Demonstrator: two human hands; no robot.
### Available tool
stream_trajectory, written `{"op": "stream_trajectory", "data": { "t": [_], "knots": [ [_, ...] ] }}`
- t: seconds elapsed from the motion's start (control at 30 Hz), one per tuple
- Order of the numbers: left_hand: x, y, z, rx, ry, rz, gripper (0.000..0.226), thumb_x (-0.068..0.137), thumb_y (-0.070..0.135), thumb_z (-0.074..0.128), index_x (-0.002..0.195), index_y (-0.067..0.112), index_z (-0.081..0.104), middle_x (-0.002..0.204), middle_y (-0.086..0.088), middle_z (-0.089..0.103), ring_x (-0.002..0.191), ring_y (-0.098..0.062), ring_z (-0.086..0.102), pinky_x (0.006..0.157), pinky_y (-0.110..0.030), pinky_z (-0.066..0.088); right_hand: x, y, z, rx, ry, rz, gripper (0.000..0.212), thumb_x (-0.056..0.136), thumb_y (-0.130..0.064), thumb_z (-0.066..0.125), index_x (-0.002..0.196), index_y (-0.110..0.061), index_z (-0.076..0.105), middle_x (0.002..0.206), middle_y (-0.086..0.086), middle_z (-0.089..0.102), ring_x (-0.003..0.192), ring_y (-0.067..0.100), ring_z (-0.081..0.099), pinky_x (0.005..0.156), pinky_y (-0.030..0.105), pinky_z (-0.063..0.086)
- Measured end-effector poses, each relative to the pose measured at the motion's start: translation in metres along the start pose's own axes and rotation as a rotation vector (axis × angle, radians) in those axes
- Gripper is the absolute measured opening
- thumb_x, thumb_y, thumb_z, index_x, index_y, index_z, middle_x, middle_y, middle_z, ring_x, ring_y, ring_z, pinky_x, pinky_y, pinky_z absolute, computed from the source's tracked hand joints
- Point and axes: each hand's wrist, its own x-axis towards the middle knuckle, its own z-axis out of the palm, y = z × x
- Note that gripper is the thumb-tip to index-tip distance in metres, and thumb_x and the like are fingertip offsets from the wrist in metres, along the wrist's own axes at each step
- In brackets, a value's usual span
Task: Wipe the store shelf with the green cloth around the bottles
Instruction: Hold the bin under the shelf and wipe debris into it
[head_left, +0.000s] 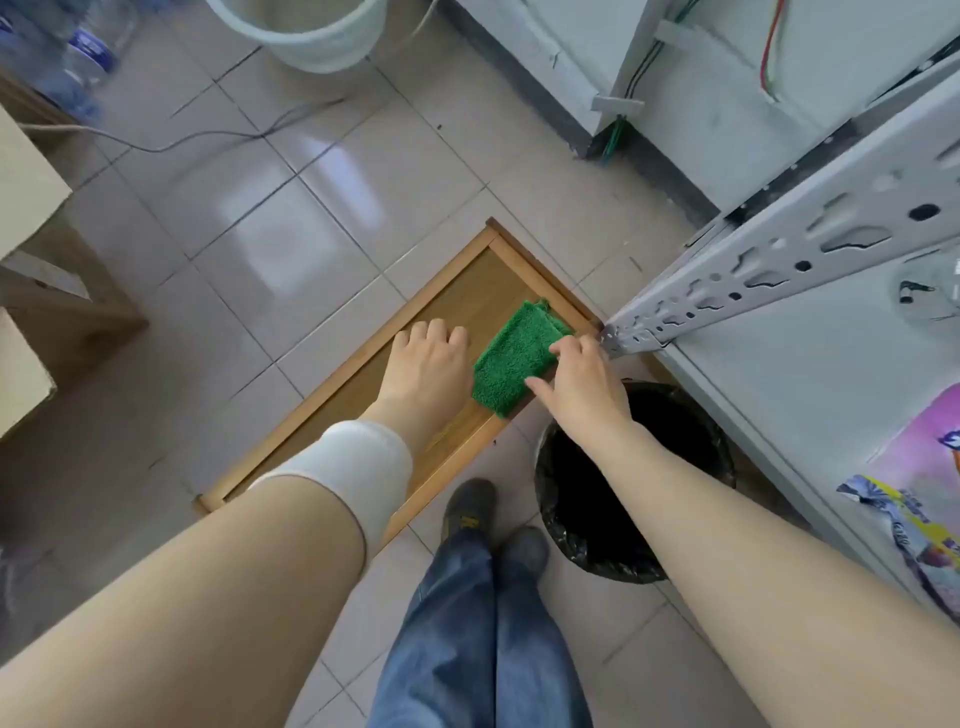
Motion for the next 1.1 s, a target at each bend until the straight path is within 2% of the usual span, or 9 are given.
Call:
{"op": "stream_trajectory", "data": {
  "t": [0.07,0.17,0.33,0.47,0.57,0.67,0.87,1.0,1.1],
  "knots": [
    [0.009,-0.004,0.007,0.004,0.029,-0.019,0.037,0.093,0.029,0.041,0.124,0.010,0.043,0.121,-0.012,0.050,0.113,-0.030,0.046,0.094,-0.040,0.036,0.009,-0.005,0.015,0.131,0.027,0.194,0.057,0.083,-0.040,0.061,0.124,-0.005,0.042,0.125,0.013,0.049,0.115,0.028,0.048,0.084,0.035,0.043],
    [0.019,-0.012,0.016,0.018,0.040,0.001,0.041,0.093,0.033,0.041,0.126,0.010,0.042,0.123,-0.012,0.049,0.115,-0.030,0.045,0.096,-0.040,0.035,0.015,-0.018,0.035,0.275,-0.038,0.467,0.063,0.078,-0.050,0.063,0.118,-0.005,0.044,0.119,0.012,0.057,0.107,0.031,0.056,0.068,0.033,0.041],
    [0.029,-0.025,0.021,-0.007,0.030,0.001,0.040,0.094,0.034,0.040,0.126,0.010,0.042,0.125,-0.012,0.049,0.117,-0.030,0.045,0.098,-0.040,0.035,0.030,-0.025,0.047,0.545,-0.034,0.741,0.068,0.075,-0.042,0.070,0.120,0.001,0.042,0.121,0.017,0.056,0.108,0.033,0.057,0.067,0.035,0.042],
    [0.030,-0.024,0.022,-0.022,0.014,0.015,0.040,0.094,0.034,0.041,0.126,0.010,0.043,0.124,-0.012,0.050,0.116,-0.030,0.046,0.098,-0.040,0.035,0.030,-0.020,0.048,0.827,-0.009,0.715,0.054,0.079,-0.028,0.068,0.122,-0.002,0.049,0.125,0.014,0.055,0.112,0.030,0.054,0.086,0.037,0.046],
    [0.022,-0.018,0.020,-0.044,0.007,0.026,0.041,0.094,0.034,0.042,0.127,0.011,0.042,0.125,-0.012,0.050,0.117,-0.029,0.046,0.099,-0.040,0.035,0.013,-0.008,0.044,1.113,0.052,0.676,0.027,0.079,-0.019,0.064,0.104,-0.011,0.059,0.111,0.011,0.062,0.095,0.025,0.060,0.079,0.034,0.051],
    [0.012,-0.007,0.019,-0.058,0.013,0.047,0.041,0.094,0.034,0.043,0.128,0.011,0.042,0.126,-0.011,0.050,0.118,-0.029,0.047,0.099,-0.039,0.036,-0.010,0.012,0.039,1.225,0.113,0.703,0.022,0.080,-0.012,0.061,0.102,-0.011,0.057,0.101,0.009,0.061,0.082,0.020,0.060,0.066,0.028,0.049],
    [-0.015,0.033,0.019,-0.086,-0.006,0.098,0.038,0.093,0.033,0.042,0.125,0.011,0.044,0.125,-0.011,0.050,0.116,-0.030,0.047,0.097,-0.039,0.036,-0.071,0.074,0.032,1.359,0.137,0.779,0.025,0.084,-0.005,0.052,0.108,-0.013,0.052,0.104,0.012,0.058,0.092,0.027,0.058,0.077,0.035,0.047],
    [-0.046,0.070,0.043,-0.110,-0.062,0.112,0.036,0.093,0.031,0.041,0.124,0.011,0.042,0.125,-0.011,0.051,0.115,-0.032,0.048,0.092,-0.039,0.036,-0.112,0.112,0.034,1.455,0.155,0.790,0.027,0.085,-0.002,0.049,0.111,-0.010,0.052,0.096,0.009,0.059,0.082,0.022,0.058,0.065,0.030,0.046],
    [-0.074,0.097,0.078,-0.279,-0.149,0.018,0.039,0.092,0.030,0.045,0.126,0.011,0.040,0.125,-0.013,0.050,0.115,-0.033,0.048,0.091,-0.042,0.038,-0.139,0.138,0.042,1.513,0.153,0.782,0.028,0.084,-0.002,0.049,0.107,-0.017,0.055,0.094,0.004,0.061,0.082,0.020,0.059,0.065,0.031,0.047]
  ]
}}
